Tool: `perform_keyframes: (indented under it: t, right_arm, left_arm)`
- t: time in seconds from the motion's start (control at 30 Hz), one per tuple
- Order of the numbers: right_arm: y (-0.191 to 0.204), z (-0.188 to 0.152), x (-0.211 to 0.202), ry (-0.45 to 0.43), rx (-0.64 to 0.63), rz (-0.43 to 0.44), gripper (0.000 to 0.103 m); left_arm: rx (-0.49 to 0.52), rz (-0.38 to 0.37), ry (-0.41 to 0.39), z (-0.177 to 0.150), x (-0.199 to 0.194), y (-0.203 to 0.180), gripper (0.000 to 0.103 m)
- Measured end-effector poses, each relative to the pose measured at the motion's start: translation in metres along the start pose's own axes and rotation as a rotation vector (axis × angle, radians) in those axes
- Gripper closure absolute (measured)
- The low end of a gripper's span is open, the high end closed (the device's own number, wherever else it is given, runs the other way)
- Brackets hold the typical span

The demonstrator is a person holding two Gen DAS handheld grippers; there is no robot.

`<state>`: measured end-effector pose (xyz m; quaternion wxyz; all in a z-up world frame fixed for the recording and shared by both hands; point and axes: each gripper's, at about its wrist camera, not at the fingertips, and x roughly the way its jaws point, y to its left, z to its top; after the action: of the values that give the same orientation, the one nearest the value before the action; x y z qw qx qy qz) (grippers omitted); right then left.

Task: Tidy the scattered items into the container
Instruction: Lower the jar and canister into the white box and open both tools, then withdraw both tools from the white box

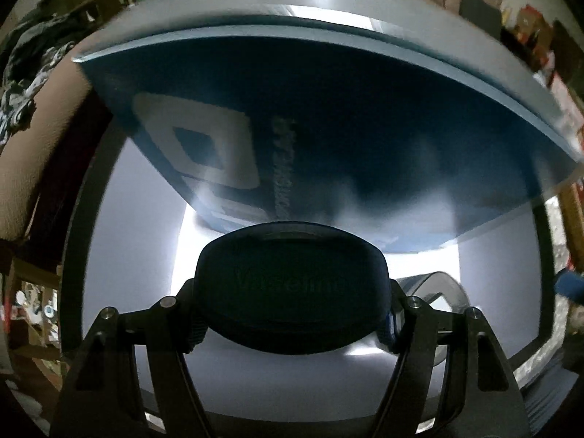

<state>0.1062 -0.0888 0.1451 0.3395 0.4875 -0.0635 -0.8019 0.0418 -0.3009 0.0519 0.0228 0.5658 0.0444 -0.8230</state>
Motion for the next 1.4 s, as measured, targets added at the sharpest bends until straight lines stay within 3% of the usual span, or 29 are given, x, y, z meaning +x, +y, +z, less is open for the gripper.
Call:
perform_keyframes:
  t: [0.13,0.37,0.53,0.7,0.8,0.9,1.07,1.4]
  right_arm:
    - [0.002,0.001,0.003,0.008,-0.011,0.002,0.036]
    - [0.005,0.001,0.009,0.016,-0.016,0.006,0.036]
    - [0.006,0.002,0.011,0.01,-0.011,0.011,0.023]
    - [0.016,0.006,0.019,0.021,-0.021,0.003,0.017]
    - [0.024,0.005,0.024,0.027,-0.044,-0.025,0.0]
    - [0.033,0.004,0.027,0.026,-0.076,-0.062,0.0]
    - [0.034,0.001,0.027,0.01,-0.069,-0.068,0.0]
    - [0.034,-0.003,0.015,-0.02,-0.042,-0.078,0.0]
  left_arm:
    - [0.037,0.039,0.067,0.0,0.009,-0.007,0.033]
    - [-0.026,-0.015,0.053,0.002,-0.008,0.004,0.027]
    - [-0.104,-0.067,-0.062,-0.007,-0.045,0.02,0.005]
    - [-0.117,-0.067,-0.082,-0.021,-0.058,0.027,0.005]
    - [-0.089,-0.041,-0.114,-0.041,-0.067,0.018,0.003]
    - [-0.086,-0.046,-0.138,-0.046,-0.077,0.021,0.0]
    - [-0.073,-0.033,-0.152,-0.032,-0.08,0.02,0.0]
    - [-0.089,-0.036,-0.174,-0.042,-0.092,0.017,0.0]
